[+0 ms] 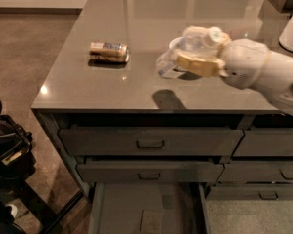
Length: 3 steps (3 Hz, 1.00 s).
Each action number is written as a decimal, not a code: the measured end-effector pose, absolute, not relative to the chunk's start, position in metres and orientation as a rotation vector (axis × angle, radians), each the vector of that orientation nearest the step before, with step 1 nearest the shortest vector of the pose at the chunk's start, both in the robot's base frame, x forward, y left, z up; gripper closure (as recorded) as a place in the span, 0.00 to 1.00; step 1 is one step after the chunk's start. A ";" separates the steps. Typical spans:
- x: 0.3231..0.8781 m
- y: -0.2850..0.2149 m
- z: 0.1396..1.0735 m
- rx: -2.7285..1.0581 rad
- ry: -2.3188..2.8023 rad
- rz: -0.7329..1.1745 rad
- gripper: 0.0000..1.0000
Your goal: Pick blue plastic bottle from bottom drawer and place on counter
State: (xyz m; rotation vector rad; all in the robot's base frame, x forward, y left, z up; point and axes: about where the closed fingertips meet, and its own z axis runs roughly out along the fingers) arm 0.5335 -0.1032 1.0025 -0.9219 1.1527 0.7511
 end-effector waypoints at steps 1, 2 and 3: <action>0.554 -0.067 0.978 -0.888 1.121 0.873 1.00; 0.556 -0.064 0.973 -0.882 1.121 0.887 0.82; 0.556 -0.064 0.973 -0.882 1.121 0.887 0.59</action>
Offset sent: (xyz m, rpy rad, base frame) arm 0.0186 0.0320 -0.0214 0.0735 0.0352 0.0662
